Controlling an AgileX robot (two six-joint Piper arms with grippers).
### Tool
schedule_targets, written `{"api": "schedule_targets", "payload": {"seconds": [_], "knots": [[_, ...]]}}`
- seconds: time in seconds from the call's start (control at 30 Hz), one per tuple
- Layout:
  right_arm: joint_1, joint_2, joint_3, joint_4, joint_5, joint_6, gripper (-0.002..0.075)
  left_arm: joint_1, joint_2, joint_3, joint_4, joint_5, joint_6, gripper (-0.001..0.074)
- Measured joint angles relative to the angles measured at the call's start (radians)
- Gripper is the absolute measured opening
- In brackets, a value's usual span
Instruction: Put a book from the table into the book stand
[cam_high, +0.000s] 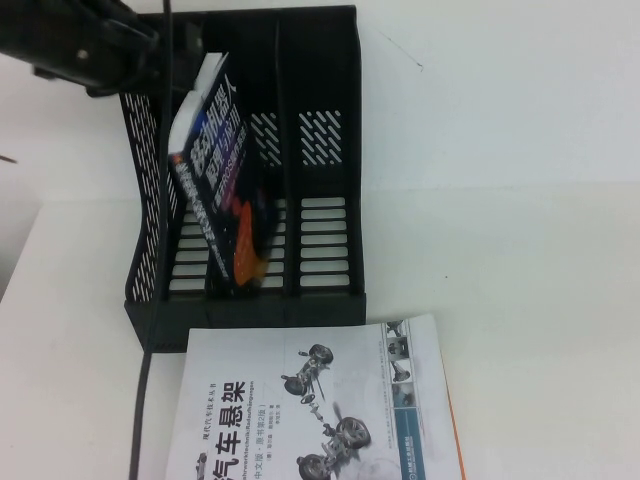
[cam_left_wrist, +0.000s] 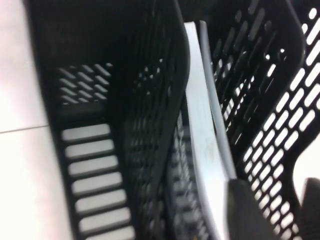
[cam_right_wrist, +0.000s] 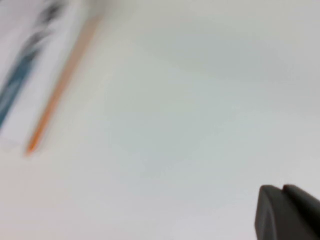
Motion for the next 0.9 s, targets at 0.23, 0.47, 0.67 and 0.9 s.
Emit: {"api": "schedule_targets", "payload": {"seconds": [0.23,0.47,0.67,0.9], "knots": [[0.000,-0.363,0.030,-0.072,-0.004,0.161,0.0005,0.000,-0.127,0.061,0.043,0.044,0.004,0.0019],[0.000,-0.721,0.207,-0.096,-0.014,0.274,0.0005,-0.003,-0.380,0.424,-0.239,-0.159,0.151,0.0002],[0.000,-0.747,0.336,-0.102,-0.054,0.285,0.0005,-0.023,-0.619,0.777,-0.501,-0.347,0.385,0.0001],[0.000,-0.747,0.487,-0.096,-0.405,0.292,0.0005,-0.024,-0.831,1.064,-0.811,-0.478,0.751,0.0000]]}}
